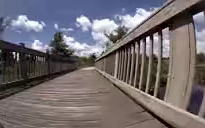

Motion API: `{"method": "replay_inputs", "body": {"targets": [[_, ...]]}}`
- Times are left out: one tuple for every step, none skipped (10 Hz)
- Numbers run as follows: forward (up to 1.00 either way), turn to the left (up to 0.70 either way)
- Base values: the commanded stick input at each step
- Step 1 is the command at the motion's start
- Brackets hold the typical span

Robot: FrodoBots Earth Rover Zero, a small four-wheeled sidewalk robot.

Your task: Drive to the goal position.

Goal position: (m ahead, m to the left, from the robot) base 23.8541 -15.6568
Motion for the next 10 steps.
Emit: {"method": "replay_inputs", "body": {"targets": [[0.7, 0.0], [0.7, 0.0], [0.7, 0.0], [0.7, 0.0], [0.7, 0.0], [0.7, 0.0], [0.7, 0.0], [0.69, 0.0], [0.67, 0.0], [0.66, -0.01]]}}
